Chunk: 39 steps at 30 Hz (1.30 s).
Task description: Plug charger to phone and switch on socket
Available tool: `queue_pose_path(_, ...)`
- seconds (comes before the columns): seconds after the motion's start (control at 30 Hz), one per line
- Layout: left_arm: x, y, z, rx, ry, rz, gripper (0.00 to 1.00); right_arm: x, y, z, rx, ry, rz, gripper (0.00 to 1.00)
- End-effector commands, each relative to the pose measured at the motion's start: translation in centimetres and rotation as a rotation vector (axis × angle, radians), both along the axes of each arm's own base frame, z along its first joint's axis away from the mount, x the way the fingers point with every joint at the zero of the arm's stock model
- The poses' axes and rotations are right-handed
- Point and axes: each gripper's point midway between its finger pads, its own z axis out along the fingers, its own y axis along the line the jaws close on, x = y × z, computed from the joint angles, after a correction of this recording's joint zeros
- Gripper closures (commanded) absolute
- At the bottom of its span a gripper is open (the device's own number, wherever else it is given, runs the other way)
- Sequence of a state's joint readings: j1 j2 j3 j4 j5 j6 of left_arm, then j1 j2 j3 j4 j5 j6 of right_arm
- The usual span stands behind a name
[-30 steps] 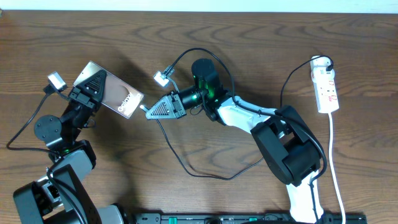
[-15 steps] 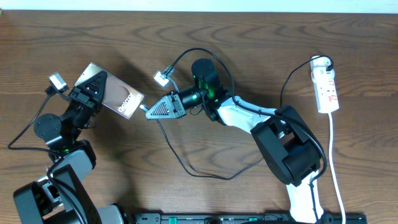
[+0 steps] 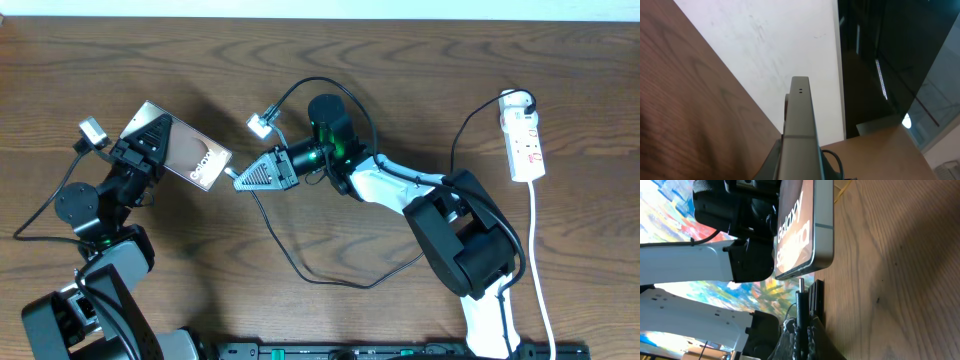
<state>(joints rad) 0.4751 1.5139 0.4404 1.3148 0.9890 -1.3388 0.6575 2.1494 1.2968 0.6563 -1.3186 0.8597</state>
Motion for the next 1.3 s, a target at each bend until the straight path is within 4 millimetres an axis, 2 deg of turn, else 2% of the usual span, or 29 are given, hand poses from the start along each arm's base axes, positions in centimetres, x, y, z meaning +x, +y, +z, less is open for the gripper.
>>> queue_pose_path(0.0,-0.1,-0.1,1.0,0.007,-0.026,-0.008,0.93,0.1,0.3,0.9,0.014,-0.016,-0.001,0.99)
queue_pose_path(0.27,-0.2,-0.2,0.9,0.008,-0.025,-0.016,0.93,0.1,0.3,0.9,0.014,-0.017,0.000,0.99)
queue_pose_path(0.53,0.0,-1.2,1.0,0.014,-0.029,-0.040,0.93,0.1,0.4,0.9,0.017,-0.019,0.001,0.99)
queue_pose_path(1.27,0.0,-1.3,0.9,0.050,-0.048,-0.037,0.93,0.0,0.4,0.9,0.019,-0.022,0.002,0.99)
